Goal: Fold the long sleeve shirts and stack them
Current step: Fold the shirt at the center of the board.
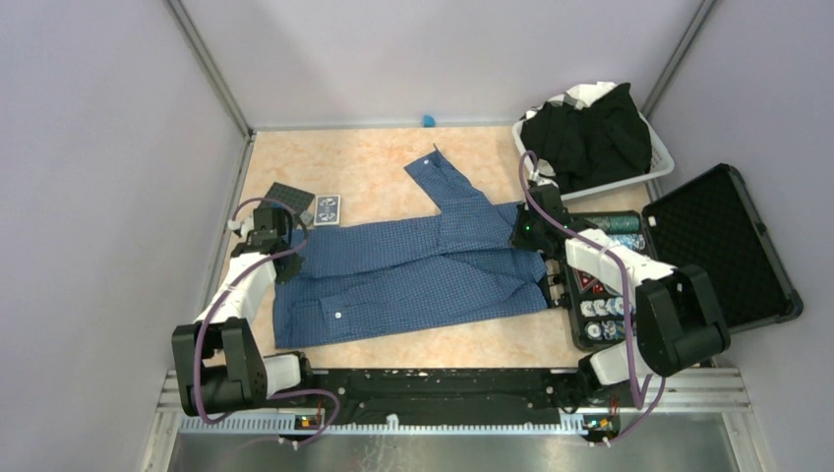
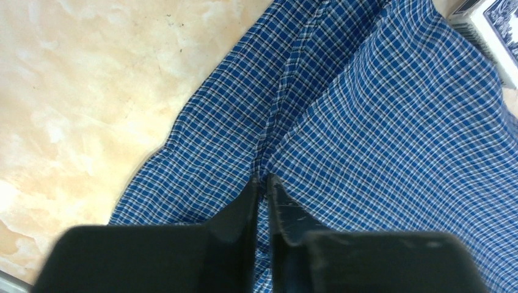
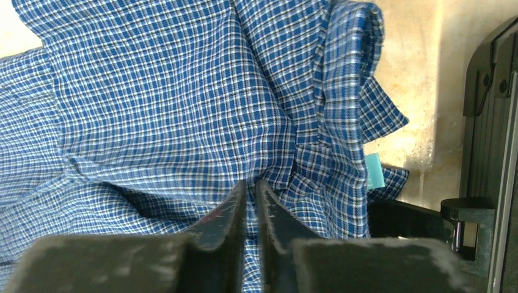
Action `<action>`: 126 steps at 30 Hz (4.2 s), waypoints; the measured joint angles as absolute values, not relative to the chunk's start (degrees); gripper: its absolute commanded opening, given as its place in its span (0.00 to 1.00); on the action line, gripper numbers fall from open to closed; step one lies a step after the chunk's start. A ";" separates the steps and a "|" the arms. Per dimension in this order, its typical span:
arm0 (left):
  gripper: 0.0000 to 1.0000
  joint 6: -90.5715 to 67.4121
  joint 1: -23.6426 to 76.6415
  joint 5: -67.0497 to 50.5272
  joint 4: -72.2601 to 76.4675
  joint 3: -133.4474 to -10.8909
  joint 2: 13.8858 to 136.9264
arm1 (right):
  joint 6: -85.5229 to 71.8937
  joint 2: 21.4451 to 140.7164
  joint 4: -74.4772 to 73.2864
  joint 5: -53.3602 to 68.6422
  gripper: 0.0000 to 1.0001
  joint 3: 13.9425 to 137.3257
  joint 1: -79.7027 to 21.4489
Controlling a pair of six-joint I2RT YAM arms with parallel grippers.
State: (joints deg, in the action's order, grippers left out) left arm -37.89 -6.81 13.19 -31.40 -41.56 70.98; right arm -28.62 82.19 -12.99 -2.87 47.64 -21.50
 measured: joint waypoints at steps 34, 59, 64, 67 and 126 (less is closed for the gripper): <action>0.92 -24.08 6.46 -14.85 -26.28 -48.80 71.18 | -13.72 138.28 -13.72 6.61 0.47 112.05 -23.57; 0.99 -24.95 6.87 -16.14 -25.10 -52.10 71.90 | -19.75 98.21 -10.92 -6.39 0.00 82.17 -39.18; 0.99 -25.54 6.28 -15.35 -25.08 -52.77 71.85 | -22.83 87.26 -6.15 -7.64 0.07 62.24 -50.41; 0.99 -25.43 5.98 -15.94 -25.04 -52.77 71.85 | -23.70 84.27 -4.99 -7.33 0.39 52.51 -55.11; 0.00 -27.40 33.01 -32.95 -21.52 -58.96 94.98 | -32.14 73.91 -0.89 -9.61 0.17 31.55 -53.43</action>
State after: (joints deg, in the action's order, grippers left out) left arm -27.40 33.01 -32.95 -21.52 -58.96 94.98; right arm -32.14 73.91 -0.89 -9.61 31.55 -53.43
